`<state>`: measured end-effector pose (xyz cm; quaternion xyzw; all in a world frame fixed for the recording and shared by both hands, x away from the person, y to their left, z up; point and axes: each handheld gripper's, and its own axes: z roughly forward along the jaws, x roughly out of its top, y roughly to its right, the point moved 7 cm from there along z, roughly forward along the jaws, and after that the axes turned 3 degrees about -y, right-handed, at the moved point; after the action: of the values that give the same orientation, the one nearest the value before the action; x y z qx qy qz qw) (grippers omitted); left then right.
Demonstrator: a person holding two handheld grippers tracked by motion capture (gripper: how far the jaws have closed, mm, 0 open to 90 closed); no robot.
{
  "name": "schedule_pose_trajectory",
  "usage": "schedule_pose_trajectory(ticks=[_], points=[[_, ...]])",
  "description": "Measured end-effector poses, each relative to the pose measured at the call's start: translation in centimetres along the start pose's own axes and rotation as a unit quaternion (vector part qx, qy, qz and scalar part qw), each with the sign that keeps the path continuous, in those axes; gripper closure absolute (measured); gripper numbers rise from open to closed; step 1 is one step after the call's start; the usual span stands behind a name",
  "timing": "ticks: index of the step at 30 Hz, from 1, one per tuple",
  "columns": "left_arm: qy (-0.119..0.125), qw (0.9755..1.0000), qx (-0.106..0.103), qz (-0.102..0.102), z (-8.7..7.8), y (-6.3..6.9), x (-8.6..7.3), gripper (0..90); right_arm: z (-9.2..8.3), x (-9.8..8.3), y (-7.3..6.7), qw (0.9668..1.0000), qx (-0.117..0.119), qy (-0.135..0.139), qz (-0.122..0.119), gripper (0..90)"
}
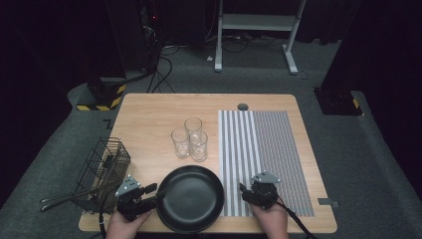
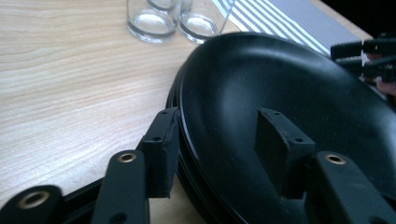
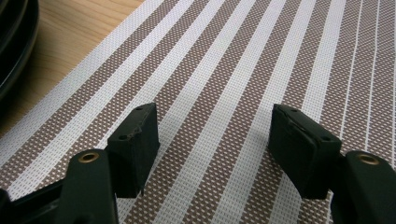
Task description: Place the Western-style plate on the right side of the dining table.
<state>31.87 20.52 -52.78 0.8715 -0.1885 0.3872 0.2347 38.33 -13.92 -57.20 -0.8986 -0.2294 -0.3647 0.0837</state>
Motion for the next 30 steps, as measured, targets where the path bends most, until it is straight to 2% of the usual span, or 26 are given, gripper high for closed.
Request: schedule_pose_trajectory(ticks=[2, 4, 7, 14, 16, 19, 20, 24, 27, 30], points=[[-0.006, 1.0, -0.005, -0.002, 0.0, 0.1, -0.1, 51.2, 0.0, 0.0, 0.0, 1.0, 0.0, 0.0, -0.001, 33.2], [-0.009, 0.9999, -0.005, 0.005, 0.0, 0.1, -0.2, 52.1, 0.0, 0.0, 0.0, 1.0, 0.0, 0.0, -0.001, 33.2], [-0.011, 0.9999, -0.007, 0.0, 0.0, 0.0, -0.3, 53.6, 0.0, 0.0, 0.0, 1.0, 0.0, 0.001, -0.001, 33.7], [-0.012, 0.9999, -0.006, -0.009, -0.1, -0.1, -0.5, 56.9, -0.4, 0.0, -0.1, 0.9999, 0.006, 0.015, -0.002, 44.3], [-0.01, 0.9999, -0.002, -0.004, -0.2, -0.2, -0.5, 58.8, -0.5, 0.0, -0.2, 0.9998, 0.005, 0.019, -0.003, 44.5], [-0.007, 0.9999, -0.004, -0.011, -0.2, -0.2, -0.5, 60.0, -0.7, 0.2, -0.2, 0.9997, 0.008, 0.022, -0.001, 44.5], [-0.008, 0.9999, -0.004, -0.012, -0.2, -0.3, -0.5, 60.7, -0.9, 0.3, -0.5, 0.9996, 0.02, 0.02, 0.004, 44.4], [-0.016, 0.9996, -0.007, -0.022, 0.0, -0.4, -0.7, 60.6, -1.2, 0.6, -1.2, 0.999, 0.037, 0.024, 0.011, 40.0], [-0.012, 0.9994, -0.012, -0.031, 0.0, -0.4, -0.7, 60.4, -1.8, 1.3, -2.5, 0.9979, 0.055, 0.033, 0.001, 41.1], [-0.008, 0.9993, -0.015, -0.032, 0.0, -0.5, -0.8, 59.9, -2.2, 1.8, -3.0, 0.9971, 0.066, 0.038, 0.005, 42.4]])
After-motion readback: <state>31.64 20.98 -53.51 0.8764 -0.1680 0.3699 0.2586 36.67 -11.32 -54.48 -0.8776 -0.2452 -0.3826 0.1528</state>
